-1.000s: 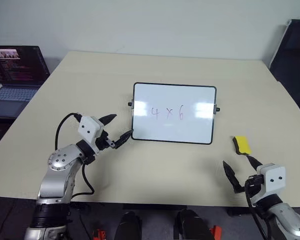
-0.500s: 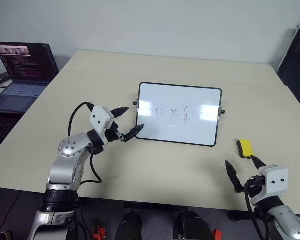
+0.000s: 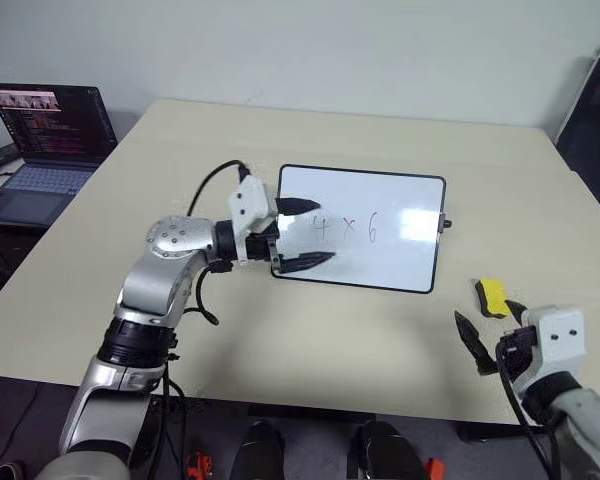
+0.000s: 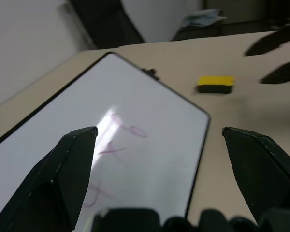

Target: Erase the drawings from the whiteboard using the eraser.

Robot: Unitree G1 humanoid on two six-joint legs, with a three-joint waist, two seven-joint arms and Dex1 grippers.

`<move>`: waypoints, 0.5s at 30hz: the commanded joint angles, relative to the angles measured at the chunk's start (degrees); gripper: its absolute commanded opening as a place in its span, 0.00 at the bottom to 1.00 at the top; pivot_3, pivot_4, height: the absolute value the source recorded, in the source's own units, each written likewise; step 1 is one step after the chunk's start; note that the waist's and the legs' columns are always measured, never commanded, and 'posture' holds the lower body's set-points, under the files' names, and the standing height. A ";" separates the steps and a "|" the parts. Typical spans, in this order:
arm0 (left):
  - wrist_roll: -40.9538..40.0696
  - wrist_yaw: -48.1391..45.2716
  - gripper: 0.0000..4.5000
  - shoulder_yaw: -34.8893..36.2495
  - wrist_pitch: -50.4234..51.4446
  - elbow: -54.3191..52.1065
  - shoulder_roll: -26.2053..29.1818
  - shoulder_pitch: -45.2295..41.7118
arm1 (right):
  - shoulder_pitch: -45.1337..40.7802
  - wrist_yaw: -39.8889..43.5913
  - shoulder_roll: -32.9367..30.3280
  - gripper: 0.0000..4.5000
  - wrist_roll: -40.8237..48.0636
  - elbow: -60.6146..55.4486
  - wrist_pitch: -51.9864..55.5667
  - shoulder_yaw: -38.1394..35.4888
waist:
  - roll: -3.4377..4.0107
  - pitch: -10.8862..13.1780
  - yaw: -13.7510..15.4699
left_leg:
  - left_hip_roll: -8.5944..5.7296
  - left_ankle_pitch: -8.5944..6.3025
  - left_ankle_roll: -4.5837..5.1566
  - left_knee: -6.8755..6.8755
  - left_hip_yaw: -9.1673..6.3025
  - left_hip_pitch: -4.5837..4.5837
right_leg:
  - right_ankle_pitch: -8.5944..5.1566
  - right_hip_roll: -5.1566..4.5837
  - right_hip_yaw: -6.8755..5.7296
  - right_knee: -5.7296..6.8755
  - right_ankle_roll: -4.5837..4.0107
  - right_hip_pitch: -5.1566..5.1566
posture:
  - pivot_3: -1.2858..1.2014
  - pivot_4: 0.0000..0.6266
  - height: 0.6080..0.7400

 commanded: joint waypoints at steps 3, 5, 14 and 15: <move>-0.27 -8.04 1.00 -3.29 -3.32 2.86 -0.97 -4.04 | -12.74 -4.10 -1.32 0.99 4.23 0.80 15.47 -5.71 | 0.01 0.01 -0.08 | -0.01 0.01 0.01 0.01 -0.01 0.00 | 0.00 0.01 0.01 0.02 0.00 0.00 | 0.52 0.24 1.00; 0.32 -9.83 1.00 -4.30 -4.87 4.66 -2.07 -5.67 | -17.93 -5.49 0.14 0.99 6.07 3.90 21.66 -8.04 | -0.02 0.01 0.01 | -0.01 0.01 0.01 0.04 -0.02 -0.01 | 0.01 0.01 0.00 0.00 0.01 0.03 | 0.52 0.24 1.00; 1.88 -13.68 1.00 -6.77 -10.20 8.83 -5.86 -9.44 | -26.17 -4.47 -2.92 0.99 4.16 16.22 24.41 -8.59 | 0.04 0.04 0.08 | -0.03 -0.03 0.07 -0.01 -0.03 -0.15 | -0.07 0.02 -0.02 -0.02 0.13 0.00 | 0.52 0.24 1.00; 1.96 -13.68 1.00 -6.75 -10.35 8.87 -5.99 -9.41 | -26.23 -4.22 -3.13 0.99 4.14 17.25 24.14 -8.55 | 0.05 0.05 0.05 | -0.03 -0.04 0.09 -0.02 -0.04 -0.14 | -0.07 0.02 -0.04 0.02 0.14 0.00 | 0.52 0.24 1.00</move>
